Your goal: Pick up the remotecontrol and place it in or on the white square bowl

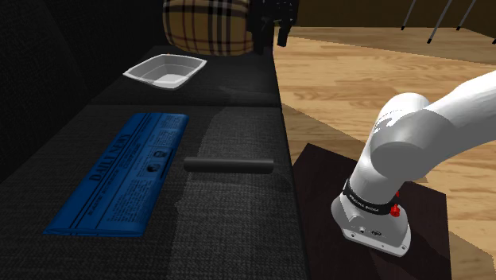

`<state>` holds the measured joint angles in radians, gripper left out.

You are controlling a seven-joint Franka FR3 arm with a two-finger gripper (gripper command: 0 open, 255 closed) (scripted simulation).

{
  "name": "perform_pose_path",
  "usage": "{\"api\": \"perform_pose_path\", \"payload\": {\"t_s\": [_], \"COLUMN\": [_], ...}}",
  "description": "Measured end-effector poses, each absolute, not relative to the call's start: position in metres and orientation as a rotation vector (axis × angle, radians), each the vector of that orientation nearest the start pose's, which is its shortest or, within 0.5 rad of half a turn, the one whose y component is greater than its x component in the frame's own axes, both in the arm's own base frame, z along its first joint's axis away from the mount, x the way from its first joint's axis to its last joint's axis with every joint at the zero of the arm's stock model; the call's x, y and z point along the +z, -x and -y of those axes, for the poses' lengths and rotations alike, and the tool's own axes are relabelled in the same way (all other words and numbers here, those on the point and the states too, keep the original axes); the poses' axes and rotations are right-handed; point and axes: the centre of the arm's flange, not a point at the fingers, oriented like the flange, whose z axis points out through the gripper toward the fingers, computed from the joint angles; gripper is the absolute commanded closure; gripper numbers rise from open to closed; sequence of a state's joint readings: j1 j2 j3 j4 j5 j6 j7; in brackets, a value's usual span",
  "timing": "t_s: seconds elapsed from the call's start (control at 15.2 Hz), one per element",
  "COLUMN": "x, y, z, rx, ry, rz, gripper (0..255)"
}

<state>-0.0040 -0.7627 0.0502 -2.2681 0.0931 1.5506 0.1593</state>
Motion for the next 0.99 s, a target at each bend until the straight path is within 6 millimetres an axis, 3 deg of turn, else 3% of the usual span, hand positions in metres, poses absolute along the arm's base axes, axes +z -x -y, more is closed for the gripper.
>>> {"api": "perform_pose_path", "payload": {"t_s": [0.2,0.59,0.99], "x": [0.611,0.566,0.521], "y": [-0.313,-0.318,-0.31], "z": [-0.044,-0.104,-0.164], "rx": [-0.053,-0.027,0.0], "ry": [3.075,3.071,3.038], "rz": [-0.127,0.16,0.459], "gripper": [0,0,0]}}
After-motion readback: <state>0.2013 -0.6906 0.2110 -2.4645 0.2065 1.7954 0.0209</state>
